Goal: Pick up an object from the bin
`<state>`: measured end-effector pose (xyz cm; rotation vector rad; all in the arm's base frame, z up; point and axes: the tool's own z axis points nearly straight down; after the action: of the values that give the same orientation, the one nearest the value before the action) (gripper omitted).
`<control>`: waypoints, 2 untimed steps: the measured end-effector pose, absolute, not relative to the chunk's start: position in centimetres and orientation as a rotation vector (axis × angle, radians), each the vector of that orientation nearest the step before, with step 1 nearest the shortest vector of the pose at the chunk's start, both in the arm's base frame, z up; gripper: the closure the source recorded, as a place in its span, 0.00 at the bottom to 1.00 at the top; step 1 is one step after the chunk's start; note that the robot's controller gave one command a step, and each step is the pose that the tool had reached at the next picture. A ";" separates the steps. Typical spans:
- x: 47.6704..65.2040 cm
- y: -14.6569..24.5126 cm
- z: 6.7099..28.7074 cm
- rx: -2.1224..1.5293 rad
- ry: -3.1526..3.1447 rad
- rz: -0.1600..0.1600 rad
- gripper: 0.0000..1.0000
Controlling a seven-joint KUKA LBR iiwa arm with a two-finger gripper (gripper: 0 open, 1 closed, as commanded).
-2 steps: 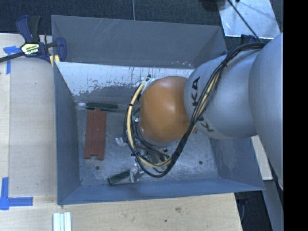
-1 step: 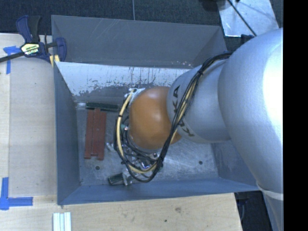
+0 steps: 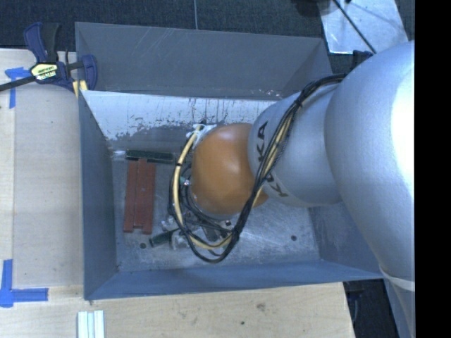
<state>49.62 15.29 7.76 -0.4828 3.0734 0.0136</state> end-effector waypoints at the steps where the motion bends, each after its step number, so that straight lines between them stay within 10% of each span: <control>1: 49.6 15.3 7.8 -0.483 3.073 0.014 1.00; 2: 49.4 15.2 8.1 -0.486 3.082 0.010 1.00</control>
Offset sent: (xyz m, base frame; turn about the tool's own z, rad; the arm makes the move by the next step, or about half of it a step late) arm -0.0001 -0.0001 0.0589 -0.0001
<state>49.45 15.22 8.08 -0.4855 3.0823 0.0101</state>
